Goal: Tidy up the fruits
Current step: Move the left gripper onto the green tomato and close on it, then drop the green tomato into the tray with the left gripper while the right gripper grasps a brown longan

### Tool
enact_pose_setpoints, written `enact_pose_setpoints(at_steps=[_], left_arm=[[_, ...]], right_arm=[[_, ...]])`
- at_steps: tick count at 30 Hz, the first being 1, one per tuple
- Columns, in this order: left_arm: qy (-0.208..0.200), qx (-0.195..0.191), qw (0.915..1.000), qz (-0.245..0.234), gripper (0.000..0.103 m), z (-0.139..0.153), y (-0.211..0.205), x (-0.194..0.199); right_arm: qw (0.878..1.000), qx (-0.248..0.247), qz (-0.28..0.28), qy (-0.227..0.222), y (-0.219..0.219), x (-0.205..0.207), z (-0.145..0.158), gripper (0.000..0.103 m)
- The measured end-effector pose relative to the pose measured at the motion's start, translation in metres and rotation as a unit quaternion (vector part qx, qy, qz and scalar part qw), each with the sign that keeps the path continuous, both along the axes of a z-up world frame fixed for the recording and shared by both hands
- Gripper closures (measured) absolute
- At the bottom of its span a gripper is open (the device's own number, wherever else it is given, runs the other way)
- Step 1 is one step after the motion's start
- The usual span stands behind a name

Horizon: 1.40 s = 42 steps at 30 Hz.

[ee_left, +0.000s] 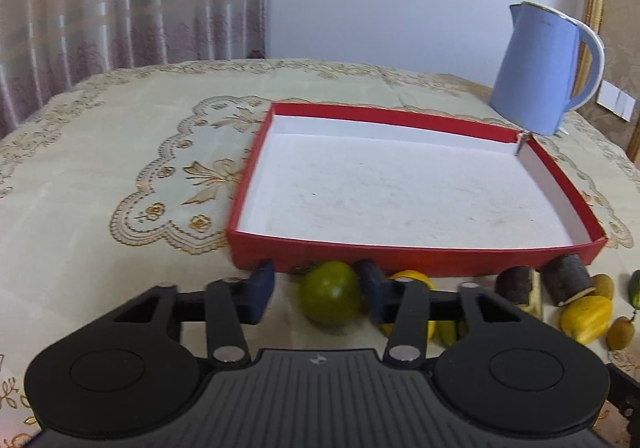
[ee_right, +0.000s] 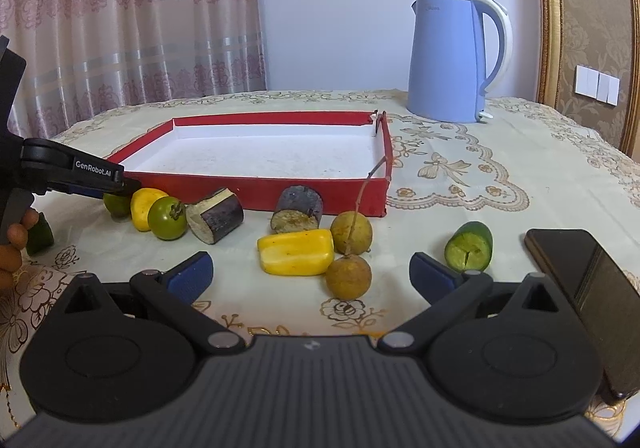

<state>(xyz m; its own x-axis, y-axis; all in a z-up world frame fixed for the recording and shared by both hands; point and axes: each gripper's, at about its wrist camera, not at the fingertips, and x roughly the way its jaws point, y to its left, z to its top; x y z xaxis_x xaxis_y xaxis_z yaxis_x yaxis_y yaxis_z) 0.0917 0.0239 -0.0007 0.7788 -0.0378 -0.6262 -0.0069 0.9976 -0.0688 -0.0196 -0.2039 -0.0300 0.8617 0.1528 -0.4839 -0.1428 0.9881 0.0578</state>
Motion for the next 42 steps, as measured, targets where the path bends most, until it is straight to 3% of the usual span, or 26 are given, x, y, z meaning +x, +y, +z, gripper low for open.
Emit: enact_pose_setpoints(at_steps=[8,14,18,22,24,25,27,29,32,37,42], left_arm=[[0.017,-0.031,0.9994,-0.004,0.07,-0.004,0.005,0.006],[0.0,-0.011,0.9999,0.005,0.071,-0.001,0.004,-0.01],[-0.027,0.027,0.9991,0.019,0.071,0.003,0.002,-0.025],[-0.045,0.039,0.9979,0.025,0.071,0.01,0.002,-0.035],[-0.051,0.042,0.9975,0.023,0.071,0.012,0.002,-0.038],[-0.054,0.042,0.9974,0.023,0.07,0.013,0.002,-0.039],[-0.057,0.04,0.9973,0.02,0.07,0.014,0.002,-0.041],[-0.058,0.039,0.9973,0.019,0.07,0.015,0.002,-0.041],[-0.057,0.04,0.9974,0.016,0.07,0.013,-0.001,-0.04],[-0.058,0.037,0.9976,0.011,0.07,0.014,-0.003,-0.04],[-0.068,0.032,0.9971,-0.008,0.07,0.029,-0.011,-0.024]], right_arm=[[1.0,0.001,-0.002,0.0,-0.001,-0.001,0.0,0.0],[1.0,0.0,-0.008,-0.011,-0.008,-0.003,0.006,0.0],[0.999,-0.021,-0.005,-0.023,-0.016,-0.006,0.01,0.0],[0.999,-0.044,-0.006,-0.017,-0.025,-0.006,0.01,0.0],[0.999,-0.043,0.002,-0.013,-0.03,-0.007,0.008,0.006],[0.999,-0.04,0.007,-0.01,-0.033,-0.007,0.008,0.017],[0.999,-0.032,0.012,-0.002,-0.037,-0.006,0.006,0.028],[1.0,-0.026,0.017,0.006,-0.039,-0.004,0.004,0.05],[0.999,-0.012,0.041,0.019,-0.039,-0.001,0.001,0.063],[0.998,-0.027,0.062,0.021,-0.029,0.005,0.002,0.067],[0.996,-0.021,0.081,0.033,-0.024,0.011,-0.001,0.078]])
